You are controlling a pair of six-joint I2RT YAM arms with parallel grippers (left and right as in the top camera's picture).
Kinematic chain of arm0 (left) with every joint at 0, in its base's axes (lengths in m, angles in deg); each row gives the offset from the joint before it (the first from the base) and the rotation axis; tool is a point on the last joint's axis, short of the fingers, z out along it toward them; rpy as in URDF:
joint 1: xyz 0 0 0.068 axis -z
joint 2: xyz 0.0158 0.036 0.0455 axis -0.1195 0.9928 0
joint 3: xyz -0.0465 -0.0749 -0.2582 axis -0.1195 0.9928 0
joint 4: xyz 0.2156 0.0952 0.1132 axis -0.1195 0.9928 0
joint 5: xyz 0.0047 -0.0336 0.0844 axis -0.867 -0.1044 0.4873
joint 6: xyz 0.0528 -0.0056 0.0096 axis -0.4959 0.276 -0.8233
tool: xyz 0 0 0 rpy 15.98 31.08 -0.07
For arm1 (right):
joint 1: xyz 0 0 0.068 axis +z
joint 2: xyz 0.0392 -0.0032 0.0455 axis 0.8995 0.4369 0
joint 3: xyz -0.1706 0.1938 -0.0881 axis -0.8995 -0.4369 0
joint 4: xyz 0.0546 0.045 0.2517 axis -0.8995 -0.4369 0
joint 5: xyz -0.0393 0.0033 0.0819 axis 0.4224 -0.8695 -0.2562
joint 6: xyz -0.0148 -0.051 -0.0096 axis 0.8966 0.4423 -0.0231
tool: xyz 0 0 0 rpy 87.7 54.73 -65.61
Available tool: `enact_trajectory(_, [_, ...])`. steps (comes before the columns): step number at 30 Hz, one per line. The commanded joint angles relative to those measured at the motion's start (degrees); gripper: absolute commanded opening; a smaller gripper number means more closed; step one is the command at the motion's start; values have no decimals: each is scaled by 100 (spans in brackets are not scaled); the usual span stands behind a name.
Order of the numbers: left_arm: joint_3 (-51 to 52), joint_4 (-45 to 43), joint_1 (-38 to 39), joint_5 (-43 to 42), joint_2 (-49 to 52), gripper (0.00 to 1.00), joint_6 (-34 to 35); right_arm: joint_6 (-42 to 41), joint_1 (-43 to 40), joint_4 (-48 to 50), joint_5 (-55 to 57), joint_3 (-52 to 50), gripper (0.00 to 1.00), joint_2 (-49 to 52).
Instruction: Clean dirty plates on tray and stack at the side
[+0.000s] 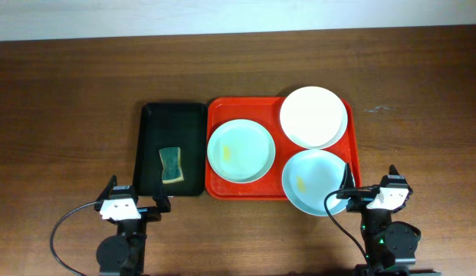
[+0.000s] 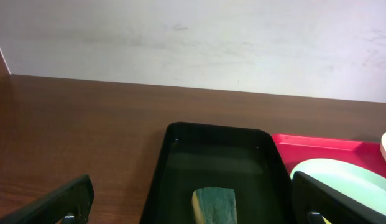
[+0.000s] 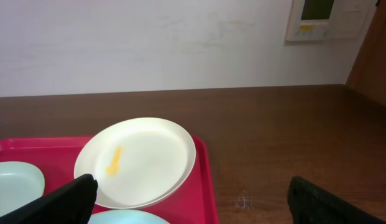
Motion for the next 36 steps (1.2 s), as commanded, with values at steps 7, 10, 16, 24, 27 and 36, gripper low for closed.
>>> enact_trajectory(7, [11, 24, 24, 24, -33, 99, -111, -11, 72, -50, 11, -28, 98, -37])
enact_trajectory(10, [11, 24, 24, 24, -33, 99, -111, -11, 72, -50, 11, -28, 98, -37])
enact_trajectory(16, [11, -81, 22, 24, -33, 99, -111, -11, 72, -50, 11, -28, 98, -37])
enact_trajectory(24, [11, 24, 24, 24, -33, 99, -111, -11, 72, -46, 11, -28, 98, -37])
enact_trajectory(27, [9, -44, 24, -35, -33, 99, -109, -79, 72, 4, -131, -28, 98, -37])
enact_trajectory(36, [-741, 402, 22, -1281, -31, 99, -111, -101, 72, -98, -1440, 380, 98, -37])
